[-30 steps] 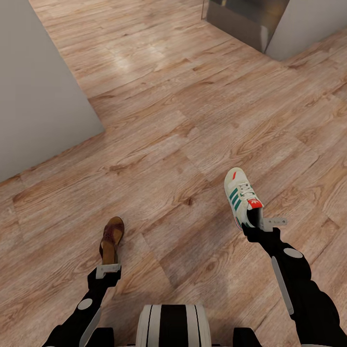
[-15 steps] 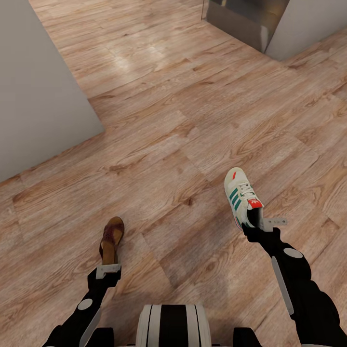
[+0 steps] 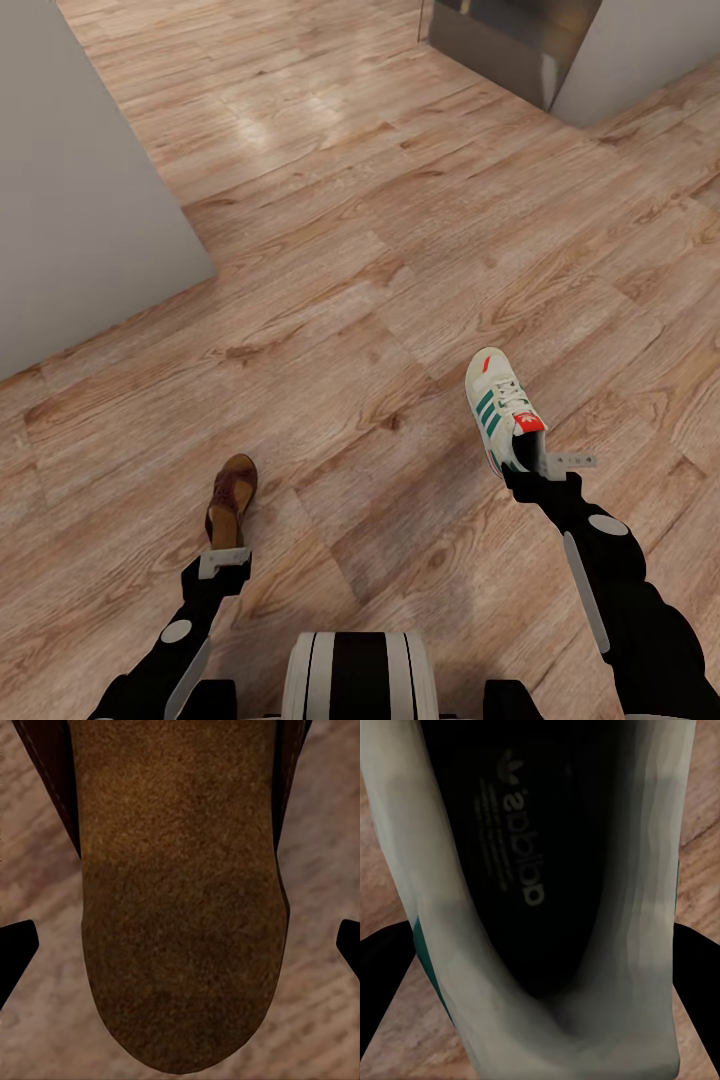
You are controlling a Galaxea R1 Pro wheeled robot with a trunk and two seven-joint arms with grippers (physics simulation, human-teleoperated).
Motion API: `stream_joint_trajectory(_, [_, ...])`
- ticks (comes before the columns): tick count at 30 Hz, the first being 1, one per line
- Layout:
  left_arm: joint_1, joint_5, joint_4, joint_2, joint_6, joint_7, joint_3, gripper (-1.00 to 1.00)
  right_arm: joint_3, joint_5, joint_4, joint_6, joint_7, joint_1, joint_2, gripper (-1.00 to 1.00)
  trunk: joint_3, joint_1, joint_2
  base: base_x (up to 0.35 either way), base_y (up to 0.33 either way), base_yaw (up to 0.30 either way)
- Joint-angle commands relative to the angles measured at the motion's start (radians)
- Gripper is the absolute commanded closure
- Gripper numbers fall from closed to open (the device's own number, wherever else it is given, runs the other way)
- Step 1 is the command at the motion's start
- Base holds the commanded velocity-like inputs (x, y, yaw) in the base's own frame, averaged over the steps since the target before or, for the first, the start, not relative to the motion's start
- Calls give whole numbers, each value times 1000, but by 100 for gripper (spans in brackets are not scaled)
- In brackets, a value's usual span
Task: Pick up the two gym shoes and the two sandals from the corridor floor and place them onto the hallstand (shoe rack) in the corridor, making sure they are on the rack and not on the floor. Arrange them so the two gym shoes are next to each other and the two sandals are next to each other.
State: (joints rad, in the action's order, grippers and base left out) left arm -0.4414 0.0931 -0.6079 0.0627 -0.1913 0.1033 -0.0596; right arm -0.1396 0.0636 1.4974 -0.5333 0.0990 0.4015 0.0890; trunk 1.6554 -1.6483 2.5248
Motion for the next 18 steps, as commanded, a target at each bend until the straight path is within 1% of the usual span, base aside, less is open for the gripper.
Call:
stream_joint_trajectory(1, [0,10,0,1,-4,6,-6,-100,-2,7,1,-5,8,0,0,100,0,0,0,0,0,0])
stream_joint_trajectory(3, [0,10,0,1,-4,6,-5,-100,-2,7,1,-5,8,0,0,100,0,0,0,0,0,0])
stream_joint_trajectory(4, [0,10,0,2,-4,6,-5,100,-2,7,1,-5,8,0,0,100,0,0,0,0,0,0])
stream_joint_trajectory(18, [0,20,1,3,-3,7,1,100,-1,7,1,-5,8,0,-1,100,0,0,0,0,0,0])
